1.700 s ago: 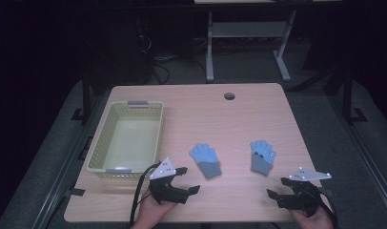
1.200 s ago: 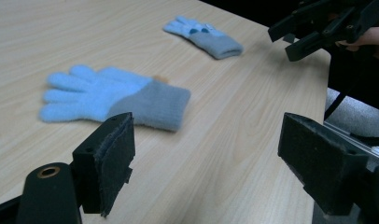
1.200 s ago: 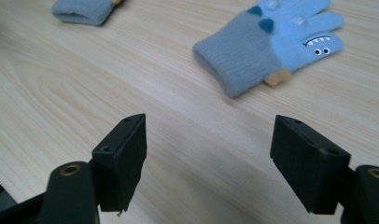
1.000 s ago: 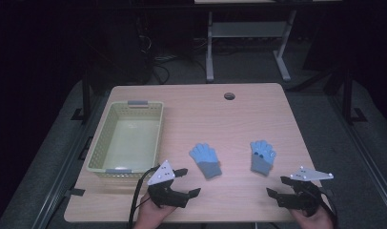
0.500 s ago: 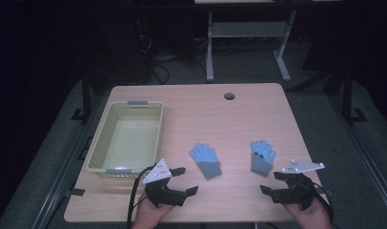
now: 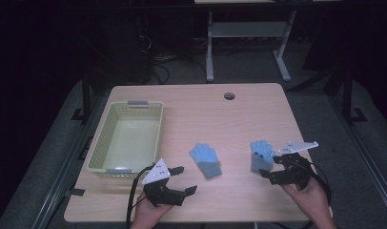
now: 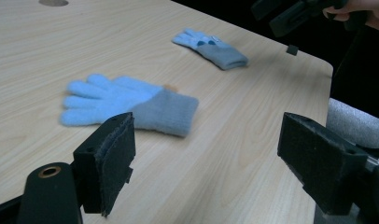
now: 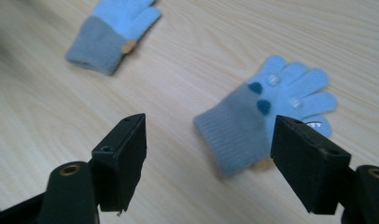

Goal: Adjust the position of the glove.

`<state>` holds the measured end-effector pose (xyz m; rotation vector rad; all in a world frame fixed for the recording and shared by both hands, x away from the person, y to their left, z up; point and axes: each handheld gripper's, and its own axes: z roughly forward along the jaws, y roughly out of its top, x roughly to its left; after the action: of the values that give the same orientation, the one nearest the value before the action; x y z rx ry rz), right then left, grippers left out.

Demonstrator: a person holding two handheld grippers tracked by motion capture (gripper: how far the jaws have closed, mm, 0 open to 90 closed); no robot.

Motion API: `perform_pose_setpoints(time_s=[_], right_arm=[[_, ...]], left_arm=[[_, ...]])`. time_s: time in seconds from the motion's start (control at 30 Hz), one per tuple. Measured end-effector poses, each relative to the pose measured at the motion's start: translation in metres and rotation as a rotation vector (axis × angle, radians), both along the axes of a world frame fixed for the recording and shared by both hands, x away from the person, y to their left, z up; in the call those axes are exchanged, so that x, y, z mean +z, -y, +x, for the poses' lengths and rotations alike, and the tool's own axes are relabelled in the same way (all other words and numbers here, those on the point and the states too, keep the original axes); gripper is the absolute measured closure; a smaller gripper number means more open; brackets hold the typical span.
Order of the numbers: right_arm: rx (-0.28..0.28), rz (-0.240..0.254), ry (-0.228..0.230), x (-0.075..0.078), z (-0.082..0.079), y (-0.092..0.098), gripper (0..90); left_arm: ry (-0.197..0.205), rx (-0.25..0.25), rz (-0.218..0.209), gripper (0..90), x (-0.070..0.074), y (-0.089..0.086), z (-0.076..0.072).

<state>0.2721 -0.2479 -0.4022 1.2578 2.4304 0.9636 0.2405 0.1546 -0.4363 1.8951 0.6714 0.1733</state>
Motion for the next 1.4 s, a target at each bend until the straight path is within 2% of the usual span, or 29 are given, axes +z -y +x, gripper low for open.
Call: perform_pose_setpoints(time_s=[0.13, 0.23, 0.3, 0.43, 0.53, 0.57, 0.73, 0.87, 0.97, 1.2, 1.4], right_arm=[[-0.005, -0.006, -0.045, -0.002, 0.011, 0.0, 26.5], [-0.003, -0.016, -0.056, -0.002, 0.018, -0.001, 26.8], [-0.004, -0.038, -0.048, -0.001, 0.021, -0.002, 27.8], [-0.007, -0.045, -0.042, 0.001, 0.029, -0.004, 29.0], [-0.015, -0.059, -0.054, 0.002, 0.033, -0.005, 29.4], [-0.01, -0.067, -0.062, 0.002, 0.04, -0.004, 32.1], [-0.011, -0.082, -0.096, 0.002, 0.055, -0.005, 36.9], [-0.012, -0.124, -0.135, -0.003, 0.067, -0.008, 37.8], [-0.016, -0.144, -0.151, -0.009, 0.074, -0.01, 38.4], [-0.026, -0.146, -0.205, -0.022, 0.083, -0.011, 45.5], [-0.05, -0.157, -0.287, -0.035, 0.085, -0.009, 48.1]], left_arm=[[0.007, 0.008, -0.005, 18.8, 0.002, -0.002, 0.0], [0.007, 0.009, 0.002, 18.8, 0.001, -0.002, 0.0], [0.004, 0.007, 0.0, 18.8, 0.0, -0.001, 0.0], [0.013, -0.004, 0.003, 18.7, 0.001, 0.0, 0.0], [0.015, -0.001, -0.003, 18.7, 0.002, -0.001, 0.0], [0.025, -0.004, 0.001, 18.7, 0.002, -0.002, 0.001], [0.007, 0.007, -0.016, 18.7, 0.001, -0.001, 0.002], [-0.003, 0.015, -0.02, 18.7, 0.0, -0.004, 0.002], [0.005, 0.014, -0.025, 18.7, 0.002, -0.004, 0.002], [0.003, 0.008, -0.011, 18.7, 0.001, -0.002, 0.001], [0.001, 0.009, -0.017, 18.8, 0.001, -0.002, 0.002]])
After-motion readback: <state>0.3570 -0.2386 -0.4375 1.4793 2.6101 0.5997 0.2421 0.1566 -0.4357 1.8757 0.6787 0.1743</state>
